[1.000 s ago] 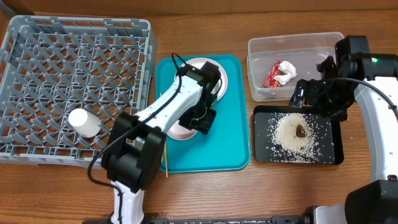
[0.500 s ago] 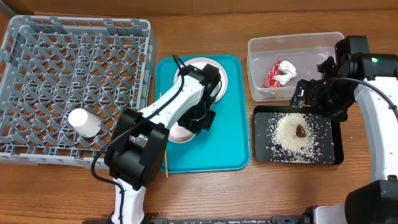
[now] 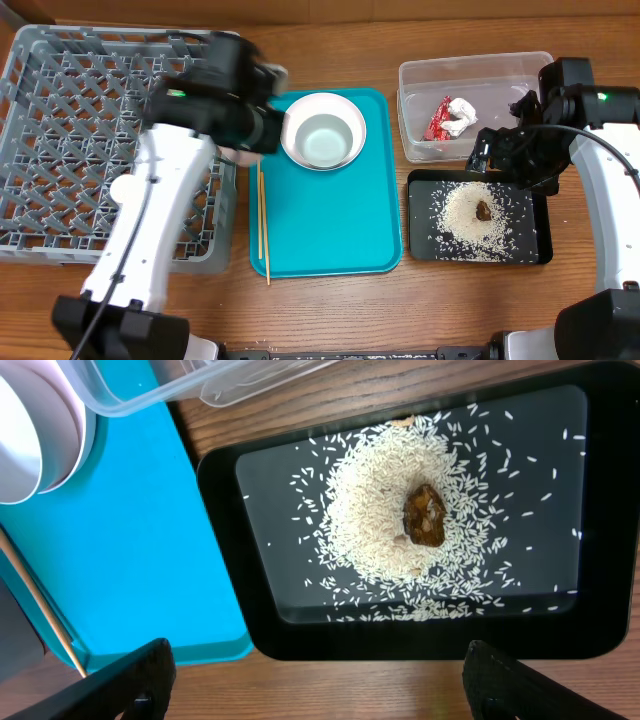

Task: Sort waste into correct bins and load items into the dishwasher
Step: 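Grasp the pink saucer with the left gripper and lift it, then lower the pink saucer into the dish rack with the left gripper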

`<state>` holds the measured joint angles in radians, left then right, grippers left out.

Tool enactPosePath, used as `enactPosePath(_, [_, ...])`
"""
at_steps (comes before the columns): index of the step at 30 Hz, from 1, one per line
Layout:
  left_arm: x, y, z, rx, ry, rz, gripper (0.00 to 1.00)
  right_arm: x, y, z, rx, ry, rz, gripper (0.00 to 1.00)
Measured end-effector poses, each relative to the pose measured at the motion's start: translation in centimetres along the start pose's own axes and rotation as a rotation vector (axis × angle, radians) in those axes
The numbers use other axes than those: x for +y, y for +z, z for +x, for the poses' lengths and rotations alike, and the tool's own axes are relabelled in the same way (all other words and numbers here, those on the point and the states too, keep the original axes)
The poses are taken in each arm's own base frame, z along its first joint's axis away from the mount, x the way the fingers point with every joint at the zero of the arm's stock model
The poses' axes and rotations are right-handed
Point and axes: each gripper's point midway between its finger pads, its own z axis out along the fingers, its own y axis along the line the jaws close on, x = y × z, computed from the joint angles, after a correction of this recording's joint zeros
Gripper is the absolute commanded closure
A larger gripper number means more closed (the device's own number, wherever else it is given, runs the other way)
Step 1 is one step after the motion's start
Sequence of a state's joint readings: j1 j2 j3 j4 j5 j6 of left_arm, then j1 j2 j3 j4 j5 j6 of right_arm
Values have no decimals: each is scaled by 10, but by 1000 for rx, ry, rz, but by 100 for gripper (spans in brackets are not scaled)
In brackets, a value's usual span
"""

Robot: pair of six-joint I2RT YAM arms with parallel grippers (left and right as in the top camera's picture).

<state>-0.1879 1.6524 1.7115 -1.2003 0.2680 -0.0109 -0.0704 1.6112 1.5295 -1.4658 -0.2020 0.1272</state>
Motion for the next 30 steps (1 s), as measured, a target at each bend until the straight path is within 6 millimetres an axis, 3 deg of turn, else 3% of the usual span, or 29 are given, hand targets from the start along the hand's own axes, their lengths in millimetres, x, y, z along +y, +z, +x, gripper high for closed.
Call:
enactPosePath(5, [57,-32,-30,-169,2,92,96,0,0,0,1,0,0,7])
enactPosePath(12, [111,-38,-53,-321,-1,200,96,0,0,0,0,0,0,7])
enactPosePath(21, [181,-11,-62,-432,-77,365,96,0,0,0,1,0,1,6])
enactPosePath(30, [197,39,-65,-486,-92,597,96,-1,0,2,10,2,2,7])
